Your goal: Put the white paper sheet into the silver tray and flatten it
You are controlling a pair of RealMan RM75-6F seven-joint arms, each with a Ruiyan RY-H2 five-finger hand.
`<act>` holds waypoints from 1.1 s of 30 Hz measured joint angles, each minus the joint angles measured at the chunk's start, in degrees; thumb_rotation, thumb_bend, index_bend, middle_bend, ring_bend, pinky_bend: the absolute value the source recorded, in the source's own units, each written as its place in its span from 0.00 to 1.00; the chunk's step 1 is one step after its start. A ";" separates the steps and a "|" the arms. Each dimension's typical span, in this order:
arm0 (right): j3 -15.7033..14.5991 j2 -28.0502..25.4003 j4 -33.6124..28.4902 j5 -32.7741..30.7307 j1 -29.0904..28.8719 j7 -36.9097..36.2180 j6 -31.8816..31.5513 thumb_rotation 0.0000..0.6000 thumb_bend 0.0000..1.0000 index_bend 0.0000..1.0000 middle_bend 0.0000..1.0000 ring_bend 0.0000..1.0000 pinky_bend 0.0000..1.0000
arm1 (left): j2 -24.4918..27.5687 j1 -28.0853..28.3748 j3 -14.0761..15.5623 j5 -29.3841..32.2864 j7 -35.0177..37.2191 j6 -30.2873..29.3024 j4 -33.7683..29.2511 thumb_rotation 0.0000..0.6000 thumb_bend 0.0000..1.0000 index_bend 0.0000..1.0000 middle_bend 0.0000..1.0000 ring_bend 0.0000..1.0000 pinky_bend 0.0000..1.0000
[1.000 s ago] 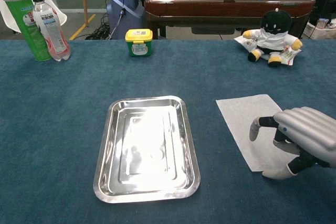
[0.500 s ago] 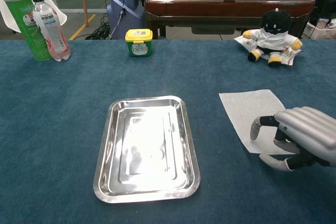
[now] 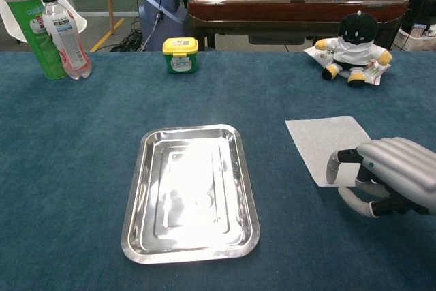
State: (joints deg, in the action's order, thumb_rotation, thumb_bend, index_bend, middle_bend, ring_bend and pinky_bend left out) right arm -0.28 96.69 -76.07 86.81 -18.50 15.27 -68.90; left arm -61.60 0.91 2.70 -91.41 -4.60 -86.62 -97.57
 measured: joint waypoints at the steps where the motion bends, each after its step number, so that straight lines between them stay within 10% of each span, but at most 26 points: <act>1: 0.01 -0.10 -0.11 0.03 0.00 -0.08 -0.08 1.00 0.53 0.46 1.00 1.00 1.00 | -0.02 0.02 0.00 0.01 -0.02 0.04 0.01 1.00 0.25 0.45 0.44 0.31 0.41; 33: 6.47 1.90 -4.63 0.24 -2.89 2.09 -4.92 1.00 0.54 0.51 1.00 1.00 1.00 | -0.22 -0.07 0.11 -0.25 -0.53 -0.12 -0.08 1.00 0.25 0.45 0.44 0.31 0.41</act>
State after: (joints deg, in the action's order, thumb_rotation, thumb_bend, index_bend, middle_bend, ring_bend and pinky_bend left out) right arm 6.19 98.59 -80.70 87.05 -21.38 17.36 -73.81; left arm -61.82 0.85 2.81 -91.66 -5.13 -86.74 -97.64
